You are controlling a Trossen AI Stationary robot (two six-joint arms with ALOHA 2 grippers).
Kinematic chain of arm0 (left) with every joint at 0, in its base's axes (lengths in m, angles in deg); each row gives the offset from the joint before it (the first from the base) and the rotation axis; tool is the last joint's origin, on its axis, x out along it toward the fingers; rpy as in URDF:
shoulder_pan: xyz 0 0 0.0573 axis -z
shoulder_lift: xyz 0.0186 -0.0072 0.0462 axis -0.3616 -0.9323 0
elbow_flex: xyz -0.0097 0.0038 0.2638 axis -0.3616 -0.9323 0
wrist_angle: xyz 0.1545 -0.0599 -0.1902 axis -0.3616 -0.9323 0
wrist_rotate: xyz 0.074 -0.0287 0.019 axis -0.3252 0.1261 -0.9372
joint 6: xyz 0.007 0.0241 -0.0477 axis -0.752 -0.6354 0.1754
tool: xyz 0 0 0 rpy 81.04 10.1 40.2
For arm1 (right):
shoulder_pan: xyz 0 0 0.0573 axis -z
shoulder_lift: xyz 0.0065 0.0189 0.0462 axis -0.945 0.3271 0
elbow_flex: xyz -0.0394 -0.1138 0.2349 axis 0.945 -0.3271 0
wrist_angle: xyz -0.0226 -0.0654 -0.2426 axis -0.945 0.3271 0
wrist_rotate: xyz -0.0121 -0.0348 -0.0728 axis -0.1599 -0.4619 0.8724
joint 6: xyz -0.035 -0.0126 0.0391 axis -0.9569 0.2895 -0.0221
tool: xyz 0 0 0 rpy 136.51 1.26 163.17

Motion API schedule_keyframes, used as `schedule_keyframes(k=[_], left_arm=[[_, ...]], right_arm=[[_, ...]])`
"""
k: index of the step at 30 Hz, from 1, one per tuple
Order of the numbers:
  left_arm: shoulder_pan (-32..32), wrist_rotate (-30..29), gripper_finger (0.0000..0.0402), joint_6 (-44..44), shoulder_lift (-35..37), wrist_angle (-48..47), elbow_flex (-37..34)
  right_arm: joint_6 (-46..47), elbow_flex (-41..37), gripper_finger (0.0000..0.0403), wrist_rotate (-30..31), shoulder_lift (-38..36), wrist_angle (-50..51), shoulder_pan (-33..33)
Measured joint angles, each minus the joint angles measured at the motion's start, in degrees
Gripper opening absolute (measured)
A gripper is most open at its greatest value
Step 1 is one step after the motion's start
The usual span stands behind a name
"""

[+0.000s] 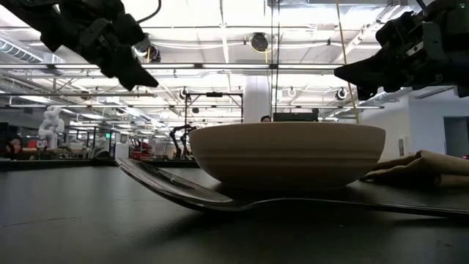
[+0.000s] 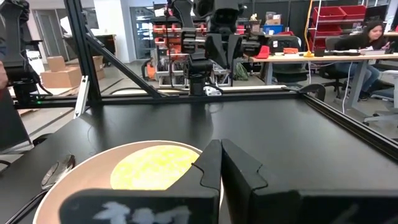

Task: Set table place
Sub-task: Adjust the brown plate

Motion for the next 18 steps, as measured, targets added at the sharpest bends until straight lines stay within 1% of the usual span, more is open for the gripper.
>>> schedule_keyframes(k=[2, 5, 7, 9, 13, 14, 16, 18], left_arm=[[2.00, -1.31, 0.0026, -1.19, 0.00, 2.80, 0.00], [4.00, -0.84, 0.0026, -2.77, 0.07, 8.62, 0.00], [4.78, -0.33, 0.0026, -3.28, 1.28, 10.68, 0.00], [5.13, -1.48, 0.0026, -3.45, 3.53, 10.71, 0.01], [5.25, -4.87, 0.0026, -3.63, 9.37, 5.62, -0.09], [5.56, -5.71, 0.0026, -3.64, 10.96, 5.56, -0.56], [6.06, -8.05, 0.0026, -3.49, 14.31, 5.52, -2.33], [6.38, -9.27, 0.0026, -2.57, 17.21, 7.64, -5.23]], right_arm=[[0.00, 0.01, 0.0000, 0.00, 0.02, 0.00, 0.00], [0.00, 0.00, 0.0000, 0.00, 0.02, -0.02, 0.00], [0.02, 0.00, 0.0000, 0.00, 0.02, -0.02, 0.00], [0.02, 0.00, 0.0000, -0.02, 0.02, -0.07, 0.00], [0.02, 0.00, 0.0000, -0.07, 0.02, -0.04, 0.00], [0.02, 0.00, 0.0000, -0.09, 0.02, -0.04, 0.00], [0.02, 0.00, 0.0000, -0.13, 0.02, -0.04, 0.00], [0.02, 0.01, 0.0000, -0.14, 0.02, -0.04, 0.00]])
